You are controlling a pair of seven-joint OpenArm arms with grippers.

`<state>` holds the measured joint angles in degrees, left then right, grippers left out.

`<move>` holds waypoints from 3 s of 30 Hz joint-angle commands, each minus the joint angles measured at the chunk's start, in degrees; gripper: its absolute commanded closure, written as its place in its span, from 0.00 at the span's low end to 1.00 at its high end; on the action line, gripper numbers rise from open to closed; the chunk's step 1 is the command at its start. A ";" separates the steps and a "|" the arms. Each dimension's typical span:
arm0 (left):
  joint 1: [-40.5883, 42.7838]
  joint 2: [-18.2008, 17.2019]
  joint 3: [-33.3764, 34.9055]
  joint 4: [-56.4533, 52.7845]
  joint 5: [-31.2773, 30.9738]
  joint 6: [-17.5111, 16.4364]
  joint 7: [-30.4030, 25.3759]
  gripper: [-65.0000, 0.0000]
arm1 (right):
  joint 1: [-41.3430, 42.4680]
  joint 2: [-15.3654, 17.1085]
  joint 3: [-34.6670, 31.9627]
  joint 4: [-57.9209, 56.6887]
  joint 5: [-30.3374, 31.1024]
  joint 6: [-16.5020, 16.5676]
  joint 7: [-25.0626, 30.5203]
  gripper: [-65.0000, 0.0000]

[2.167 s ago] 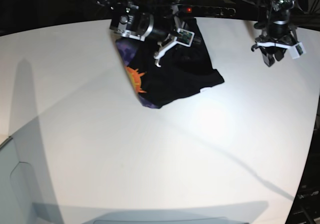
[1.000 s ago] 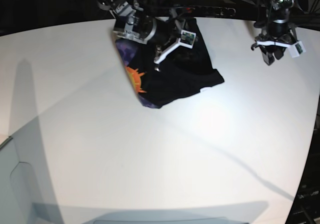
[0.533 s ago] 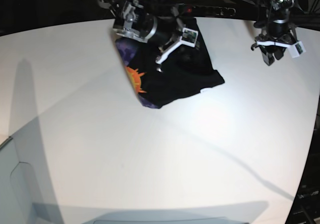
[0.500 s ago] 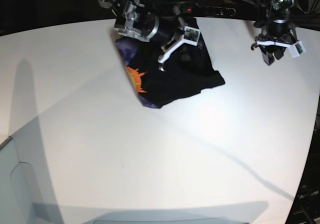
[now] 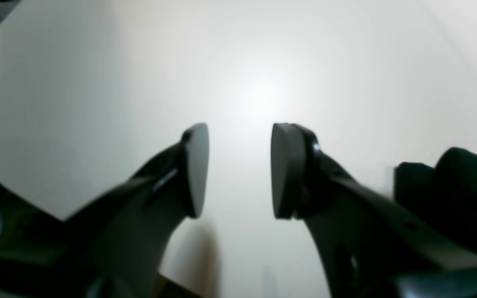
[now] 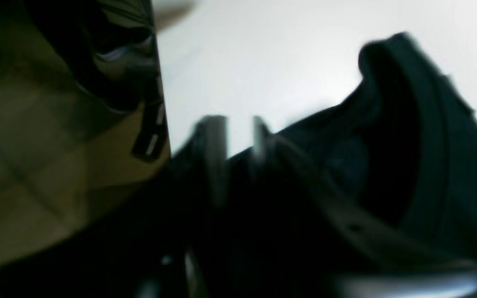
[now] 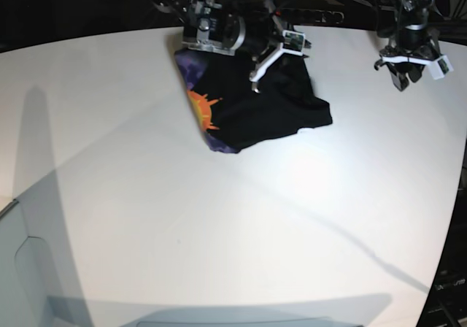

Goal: Fold the T-shirt properly

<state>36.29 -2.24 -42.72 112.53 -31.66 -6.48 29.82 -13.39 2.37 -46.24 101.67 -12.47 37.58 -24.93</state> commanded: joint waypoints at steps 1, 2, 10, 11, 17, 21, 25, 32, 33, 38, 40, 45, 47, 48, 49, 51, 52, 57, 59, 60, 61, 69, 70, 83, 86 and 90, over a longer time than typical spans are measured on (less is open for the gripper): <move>0.50 -0.62 -0.67 1.10 -0.38 -0.51 -1.21 0.63 | -1.78 -2.68 -1.89 0.09 -4.10 -2.20 1.68 0.68; 0.50 -0.62 -1.02 1.10 -0.47 -0.60 -1.21 0.63 | -1.78 -2.68 -1.98 0.18 -4.10 -2.20 1.68 0.63; 0.50 -0.62 -1.63 1.10 -0.56 -0.60 -1.21 0.63 | -1.78 -2.24 4.35 9.94 -4.10 -2.20 1.24 0.48; 0.50 -0.62 -1.63 1.10 -0.56 -0.60 -1.21 0.63 | -1.87 -1.54 5.84 11.43 -4.10 -2.20 1.24 0.47; 0.50 -0.62 -1.37 1.10 -0.56 -0.60 -1.21 0.63 | -1.95 4.53 7.86 12.57 -4.10 -2.11 1.15 0.47; 0.23 -0.35 -1.28 1.10 -0.56 -0.60 -1.21 0.63 | -1.95 4.79 12.44 9.06 -3.93 -2.29 1.15 0.47; 0.23 -0.35 -1.28 1.10 -0.56 -0.60 -1.21 0.63 | -1.87 2.07 16.92 5.89 -3.84 -2.29 1.15 0.48; 0.41 -0.35 -1.28 1.10 -0.56 -0.60 -1.21 0.63 | -1.95 0.57 24.30 9.76 -3.93 -2.11 1.24 0.48; 0.41 -0.35 -1.28 1.10 -0.56 -0.60 -1.21 0.63 | -1.95 0.57 24.39 10.29 -3.93 -2.11 1.24 0.48; 0.23 -0.18 -1.19 1.10 -0.56 -0.60 -1.21 0.63 | -2.13 1.36 23.95 10.46 -3.84 -2.11 1.15 0.48; 0.23 -0.18 -1.19 1.10 -0.56 -0.60 -1.21 0.63 | -3.45 0.93 23.86 9.76 -3.84 -2.11 1.68 0.48; 0.15 -0.18 -1.19 1.10 -0.56 -0.60 -1.21 0.63 | -4.24 0.57 20.70 9.23 -3.84 -2.11 1.68 0.48; 0.15 -0.18 -1.19 1.10 -0.56 -0.60 -1.21 0.63 | -4.33 0.57 19.03 8.09 -3.84 -2.11 1.68 0.48; 0.15 -0.18 -1.19 1.10 -0.56 -0.60 -1.21 0.63 | -4.24 0.49 17.71 6.86 -3.84 -2.11 1.68 0.48; 0.15 -0.18 -1.19 1.10 -0.56 -0.60 -1.21 0.63 | -3.98 0.49 16.39 5.63 -3.84 -2.11 1.68 0.48; 0.15 -0.18 -1.19 1.10 -0.56 -0.60 -1.21 0.63 | -3.80 0.49 13.32 3.34 -3.84 -2.11 1.76 0.48; 0.15 -0.18 -1.19 1.10 -0.56 -0.60 -1.21 0.63 | -3.80 0.49 11.64 2.82 -3.84 -2.11 1.76 0.48; 0.15 -0.18 -1.19 1.10 -0.56 -0.60 -1.21 0.63 | -3.80 0.93 8.83 5.45 -3.84 -2.02 4.40 0.47; 0.23 -0.18 -1.19 1.10 -0.65 -0.68 -1.21 0.63 | -3.71 1.01 11.21 7.39 -3.84 -2.02 6.51 0.47; 0.32 -0.18 -1.19 1.10 -0.65 -0.68 -1.21 0.63 | -3.71 0.93 12.88 8.27 -3.84 -2.02 7.30 0.47; 0.32 -0.18 -1.19 1.10 -0.65 -0.68 -1.21 0.63 | -3.71 0.84 14.55 9.06 -3.84 -2.02 7.83 0.47; 0.23 -0.18 -1.19 1.10 -0.65 -0.68 -1.21 0.63 | -3.10 0.49 19.21 4.49 -3.75 -2.02 7.83 0.47; 0.15 -0.18 -1.19 1.10 -0.65 -0.68 -1.21 0.63 | -4.15 0.49 18.33 3.26 -3.75 -2.02 8.18 0.47; 0.15 -0.62 -1.28 1.10 -0.65 -0.68 -1.21 0.63 | -3.71 4.35 5.75 9.59 -3.75 -2.02 8.18 0.47; 0.15 -0.53 -1.28 1.10 -0.65 -0.68 -1.21 0.63 | -1.69 4.18 6.99 8.18 -3.75 -2.02 7.83 0.47; 0.15 -0.44 -1.28 1.10 -0.65 -0.68 -1.21 0.63 | 0.42 4.18 6.72 2.64 -3.75 -2.02 8.00 0.47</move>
<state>36.14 -2.17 -43.68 112.53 -31.83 -6.87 29.87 -13.15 6.83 -39.33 103.31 -17.12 35.81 -18.22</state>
